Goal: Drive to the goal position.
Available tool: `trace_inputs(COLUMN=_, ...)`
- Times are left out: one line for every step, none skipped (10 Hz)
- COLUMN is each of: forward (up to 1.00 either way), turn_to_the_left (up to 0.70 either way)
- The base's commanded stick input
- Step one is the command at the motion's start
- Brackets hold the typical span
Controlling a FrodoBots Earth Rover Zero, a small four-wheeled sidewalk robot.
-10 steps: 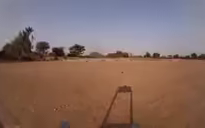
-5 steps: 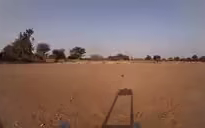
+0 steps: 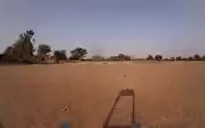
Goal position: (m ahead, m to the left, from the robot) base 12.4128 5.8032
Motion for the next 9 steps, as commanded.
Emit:
trace_inputs(forward=0.67, turn_to_the_left=0.00)
trace_inputs(forward=0.67, turn_to_the_left=0.00)
trace_inputs(forward=0.67, turn_to_the_left=0.00)
trace_inputs(forward=0.67, turn_to_the_left=0.00)
trace_inputs(forward=0.67, turn_to_the_left=0.00)
trace_inputs(forward=0.67, turn_to_the_left=0.00)
trace_inputs(forward=0.67, turn_to_the_left=0.00)
trace_inputs(forward=0.67, turn_to_the_left=0.00)
trace_inputs(forward=0.67, turn_to_the_left=0.00)
